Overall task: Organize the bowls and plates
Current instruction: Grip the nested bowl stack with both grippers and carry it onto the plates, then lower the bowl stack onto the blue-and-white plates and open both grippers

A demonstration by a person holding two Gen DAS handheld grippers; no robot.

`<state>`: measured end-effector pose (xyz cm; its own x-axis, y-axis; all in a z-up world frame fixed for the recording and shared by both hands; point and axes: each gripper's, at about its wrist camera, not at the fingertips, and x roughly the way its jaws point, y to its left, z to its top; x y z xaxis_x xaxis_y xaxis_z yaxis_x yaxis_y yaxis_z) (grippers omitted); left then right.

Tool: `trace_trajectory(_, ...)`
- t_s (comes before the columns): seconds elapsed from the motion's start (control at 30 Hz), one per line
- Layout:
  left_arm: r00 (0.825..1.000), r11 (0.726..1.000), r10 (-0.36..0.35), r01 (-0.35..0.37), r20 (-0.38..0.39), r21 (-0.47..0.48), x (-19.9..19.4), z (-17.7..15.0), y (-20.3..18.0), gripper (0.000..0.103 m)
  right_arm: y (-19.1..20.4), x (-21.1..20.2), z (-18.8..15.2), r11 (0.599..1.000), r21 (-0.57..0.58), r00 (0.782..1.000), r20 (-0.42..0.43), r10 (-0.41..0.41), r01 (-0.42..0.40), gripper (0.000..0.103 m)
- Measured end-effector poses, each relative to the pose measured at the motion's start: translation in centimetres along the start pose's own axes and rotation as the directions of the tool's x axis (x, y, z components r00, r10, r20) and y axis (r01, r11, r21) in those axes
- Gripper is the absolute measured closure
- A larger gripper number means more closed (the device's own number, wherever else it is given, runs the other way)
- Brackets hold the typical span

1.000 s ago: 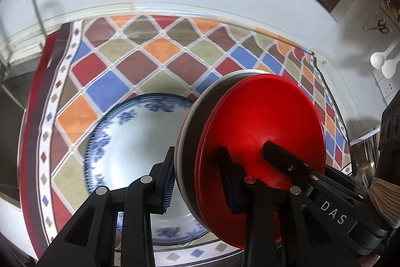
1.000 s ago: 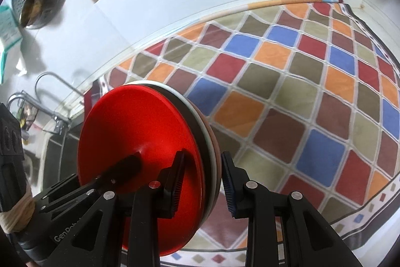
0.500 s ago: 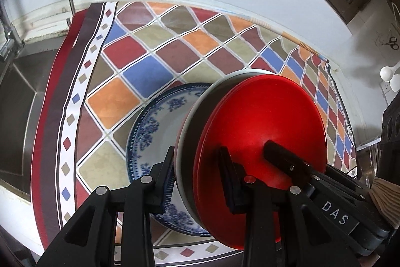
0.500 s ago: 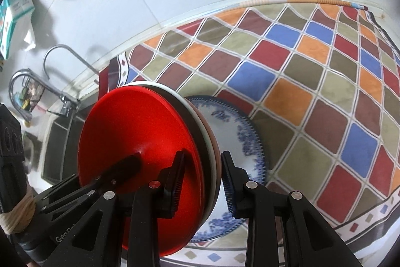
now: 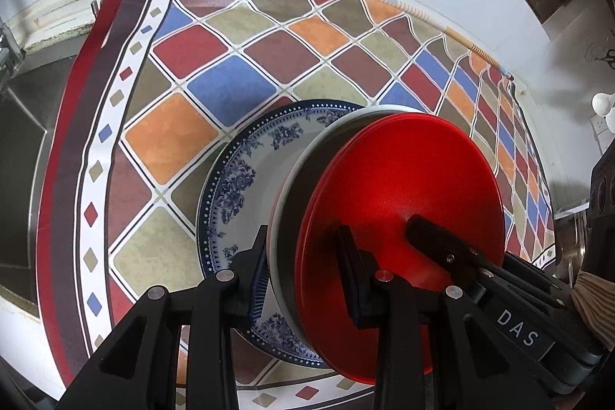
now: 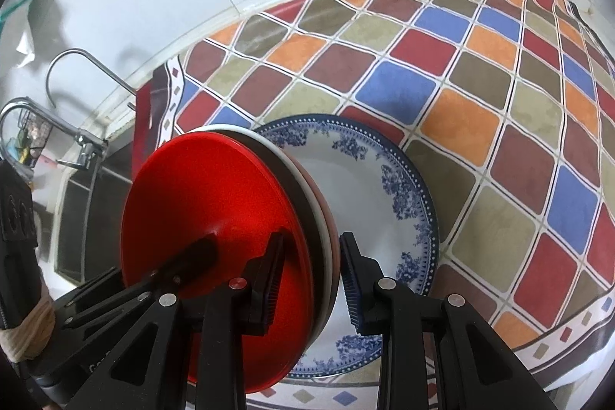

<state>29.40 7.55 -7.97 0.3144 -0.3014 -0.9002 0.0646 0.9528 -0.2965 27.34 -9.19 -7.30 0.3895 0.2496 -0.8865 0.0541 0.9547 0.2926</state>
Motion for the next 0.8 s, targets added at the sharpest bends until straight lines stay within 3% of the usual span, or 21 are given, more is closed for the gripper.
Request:
trace_trajectory(0.57, 0.999, 1.000, -0.012, 0.012, -0.038, 0.002, 1.4, -0.1, -0.2, 0.071, -0.8, 1.1, -0.1, 0.999, 0.028, 0.999, -0.034, -0.022, 0.023, 0.073)
trace_trajectory(0.8, 1.000, 1.000, -0.016, 0.016, -0.006, 0.021, 0.8, -0.2, -0.3, 0.066, -0.7, 1.0, 0.0, 0.999, 0.021, 0.999, -0.014, -0.030, 0.030, 0.072)
